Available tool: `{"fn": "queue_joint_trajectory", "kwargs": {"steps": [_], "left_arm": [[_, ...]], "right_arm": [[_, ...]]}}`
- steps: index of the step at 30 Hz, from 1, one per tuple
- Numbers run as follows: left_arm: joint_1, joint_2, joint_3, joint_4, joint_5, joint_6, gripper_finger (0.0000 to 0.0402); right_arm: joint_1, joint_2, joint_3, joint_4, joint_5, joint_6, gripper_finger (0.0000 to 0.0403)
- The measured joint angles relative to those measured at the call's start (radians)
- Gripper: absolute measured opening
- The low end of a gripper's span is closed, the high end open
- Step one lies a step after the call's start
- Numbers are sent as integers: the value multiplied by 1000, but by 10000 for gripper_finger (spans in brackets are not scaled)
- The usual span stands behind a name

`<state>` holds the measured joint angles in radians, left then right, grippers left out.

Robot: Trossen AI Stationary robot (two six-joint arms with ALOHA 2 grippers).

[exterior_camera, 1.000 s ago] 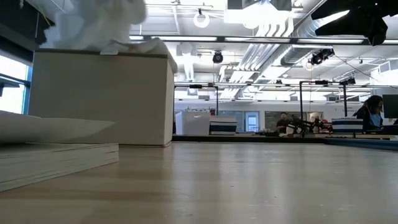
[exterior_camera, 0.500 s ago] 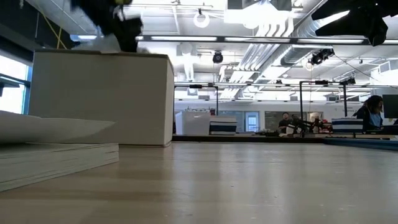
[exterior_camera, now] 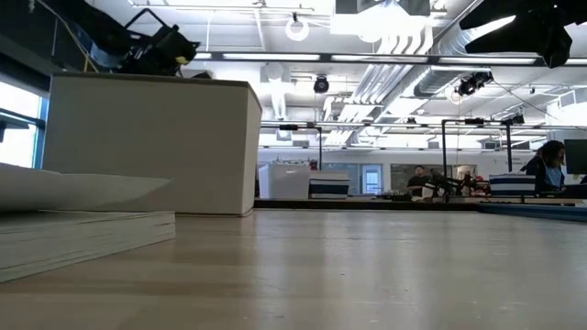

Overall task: Sort clothes
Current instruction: Put the white dress into the laundry organizer

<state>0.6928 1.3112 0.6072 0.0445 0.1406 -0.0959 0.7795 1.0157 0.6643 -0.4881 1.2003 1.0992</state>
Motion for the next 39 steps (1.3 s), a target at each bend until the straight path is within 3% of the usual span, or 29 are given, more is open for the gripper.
{"fn": "queue_joint_trajectory", "kwargs": {"steps": [5, 10, 16, 21, 25, 30, 32, 35, 39], "left_arm": [[1, -101, 88, -148, 4, -5, 59], [-2, -175, 247, -374, 3, 10, 122], [-19, -182, 435, -647, 3, 16, 198], [-35, -184, 547, -763, 3, 24, 215], [-33, -185, 574, -668, -23, 83, 210], [9, -178, 477, -446, -278, 142, 199], [42, -163, 393, -370, -258, 135, 193], [62, -121, 233, -252, -143, 106, 182], [53, -56, 6, 15, -60, 115, 165]], "right_arm": [[0, 0, 0, 0, -1, 2, 184], [0, 6, 0, 1, -5, 2, 184], [0, 35, 0, 0, -1, 10, 184], [0, 51, 0, 0, -1, 26, 184], [0, 52, 0, 0, -4, 26, 184], [0, 52, 0, 0, -4, 26, 184], [0, 51, 0, 0, -4, 26, 184], [0, 51, 0, 0, -6, 26, 184], [0, 51, 0, 0, -6, 26, 184]]}}
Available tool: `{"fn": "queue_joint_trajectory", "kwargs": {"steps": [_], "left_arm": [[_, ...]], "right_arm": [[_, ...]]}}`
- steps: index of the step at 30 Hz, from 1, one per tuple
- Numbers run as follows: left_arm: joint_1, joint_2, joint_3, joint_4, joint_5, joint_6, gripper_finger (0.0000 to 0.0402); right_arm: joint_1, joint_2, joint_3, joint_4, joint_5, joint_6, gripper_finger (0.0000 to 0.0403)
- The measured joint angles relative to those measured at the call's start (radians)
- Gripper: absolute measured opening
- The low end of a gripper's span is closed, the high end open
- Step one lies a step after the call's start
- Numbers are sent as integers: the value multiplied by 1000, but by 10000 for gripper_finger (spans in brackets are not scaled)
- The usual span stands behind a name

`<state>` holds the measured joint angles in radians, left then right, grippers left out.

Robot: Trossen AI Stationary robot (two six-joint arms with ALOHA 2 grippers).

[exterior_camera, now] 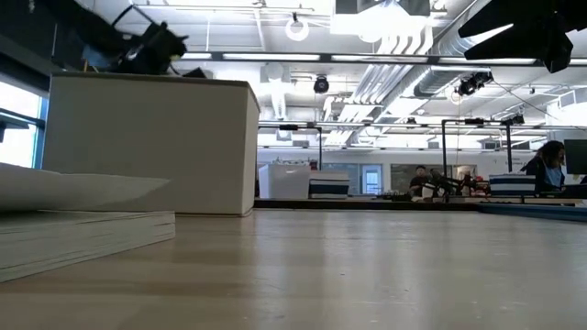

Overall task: Sort clothes
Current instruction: Put the white dress into the laundry organizer

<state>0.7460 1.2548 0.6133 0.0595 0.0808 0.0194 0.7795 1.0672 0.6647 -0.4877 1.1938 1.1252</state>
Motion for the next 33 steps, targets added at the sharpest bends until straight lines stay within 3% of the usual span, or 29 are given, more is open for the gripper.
{"fn": "queue_joint_trajectory", "kwargs": {"steps": [3, 6, 13, 22, 24, 27, 30, 33], "left_arm": [[-26, 47, -108, 215, -35, 45, 152], [-35, 54, -127, 268, -81, 61, 140], [-38, -97, 3, -22, -95, 64, 131], [-42, -221, 315, -427, -227, 61, 131], [-46, -225, 341, -406, -219, 20, 131], [-61, -212, 324, -290, -115, 8, 131], [-83, -173, 269, -145, -4, -21, 131], [-108, -108, 183, -36, 16, -57, 131]], "right_arm": [[0, 0, 0, 0, 0, 0, 184], [0, 0, 0, 0, 0, 0, 184], [0, 0, 0, 10, 1, 3, 184], [0, 0, 0, 12, 0, 0, 184], [0, 0, 0, 12, 2, -5, 184], [-1, 0, 0, 11, 11, -5, 184], [-1, 0, 0, 11, 12, -6, 184], [-1, 0, 0, 11, 12, -7, 184]]}}
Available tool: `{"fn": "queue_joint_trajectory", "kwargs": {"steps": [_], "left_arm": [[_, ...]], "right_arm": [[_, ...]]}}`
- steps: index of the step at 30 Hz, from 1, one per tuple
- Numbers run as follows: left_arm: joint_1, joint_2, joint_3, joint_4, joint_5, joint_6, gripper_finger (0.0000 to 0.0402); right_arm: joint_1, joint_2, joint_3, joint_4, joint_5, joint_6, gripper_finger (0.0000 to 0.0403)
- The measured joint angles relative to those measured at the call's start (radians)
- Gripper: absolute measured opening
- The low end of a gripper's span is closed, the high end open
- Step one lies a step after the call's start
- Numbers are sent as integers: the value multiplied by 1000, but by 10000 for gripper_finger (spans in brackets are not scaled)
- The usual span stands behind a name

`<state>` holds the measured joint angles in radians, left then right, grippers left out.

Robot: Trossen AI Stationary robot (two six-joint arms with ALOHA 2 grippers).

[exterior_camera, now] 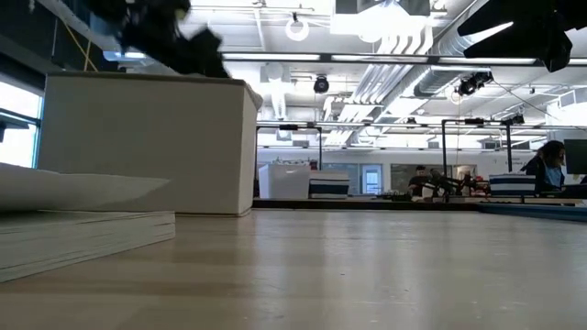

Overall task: Sort clothes
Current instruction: Put the white dress into the laundry organizer, then move the laundry organizer to the upper middle of the table

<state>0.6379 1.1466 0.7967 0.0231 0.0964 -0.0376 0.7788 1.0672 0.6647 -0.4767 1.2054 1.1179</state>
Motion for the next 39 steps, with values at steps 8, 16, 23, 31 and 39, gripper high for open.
{"fn": "queue_joint_trajectory", "kwargs": {"steps": [8, 16, 23, 31, 39], "left_arm": [[-18, 203, -240, 209, -221, -46, 131], [-30, 151, -226, 212, -199, -54, 131], [-63, -69, -54, -26, -178, -67, 131], [-206, -309, 16, -152, -104, -65, 121], [-673, -463, -104, -152, -284, -123, 21]], "right_arm": [[0, 0, 0, -1, -9, 0, 184], [0, 0, 0, -4, -5, 6, 184], [-3, 0, 0, -3, -5, 7, 184], [-71, -37, 42, -8, -94, -76, 184], [-85, -244, 56, -12, -143, -306, 164]]}}
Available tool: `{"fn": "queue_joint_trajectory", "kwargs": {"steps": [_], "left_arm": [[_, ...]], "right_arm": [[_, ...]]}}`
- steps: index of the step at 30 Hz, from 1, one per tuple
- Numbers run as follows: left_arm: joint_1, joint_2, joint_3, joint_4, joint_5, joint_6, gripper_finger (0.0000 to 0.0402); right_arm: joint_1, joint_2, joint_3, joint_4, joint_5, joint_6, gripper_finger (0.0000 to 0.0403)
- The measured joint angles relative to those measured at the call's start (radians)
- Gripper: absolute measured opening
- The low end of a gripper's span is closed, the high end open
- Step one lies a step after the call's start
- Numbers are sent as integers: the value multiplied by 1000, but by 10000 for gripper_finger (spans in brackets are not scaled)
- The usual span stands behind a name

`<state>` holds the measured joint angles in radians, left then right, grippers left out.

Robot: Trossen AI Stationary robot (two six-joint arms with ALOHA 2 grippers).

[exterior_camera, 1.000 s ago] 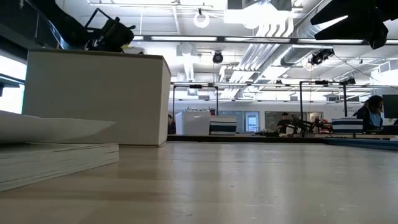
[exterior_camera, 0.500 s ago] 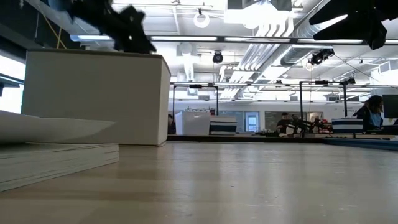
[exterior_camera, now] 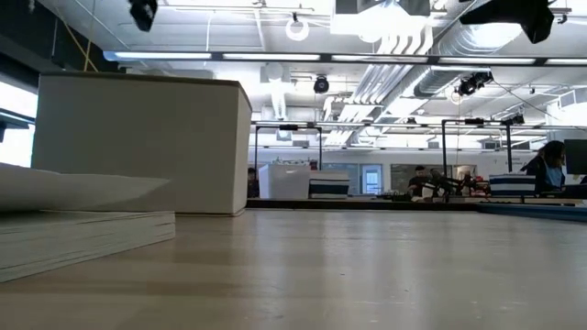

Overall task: Sort clothes
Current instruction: Move the laundry organizer to the upper middle of the table

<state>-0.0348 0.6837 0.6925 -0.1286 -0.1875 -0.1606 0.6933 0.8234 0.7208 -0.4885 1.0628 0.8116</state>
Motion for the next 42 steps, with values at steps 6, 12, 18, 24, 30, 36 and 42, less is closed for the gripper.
{"fn": "queue_joint_trajectory", "kwargs": {"steps": [6, 12, 18, 24, 30, 36, 42], "left_arm": [[-349, 78, -54, -149, -382, -191, 10], [-401, 174, -121, -370, -610, -405, 2], [-287, 152, -247, -427, -681, -405, 1], [-154, 45, -363, -360, -639, -324, 1], [-88, -33, -402, -175, -476, -200, 1], [-163, -45, -287, -252, -375, -236, 0], [-261, 3, -38, -288, -312, -92, 0]], "right_arm": [[0, -46, 0, -1, 66, -45, 156], [0, -15, 0, -1, 64, -33, 156], [0, 24, 0, -1, 60, -31, 156], [0, 52, 0, -1, 57, -27, 155], [0, 62, 0, 0, 49, -26, 155], [0, 62, 0, -1, 19, -16, 155], [0, 62, 0, 0, 28, -16, 155]]}}
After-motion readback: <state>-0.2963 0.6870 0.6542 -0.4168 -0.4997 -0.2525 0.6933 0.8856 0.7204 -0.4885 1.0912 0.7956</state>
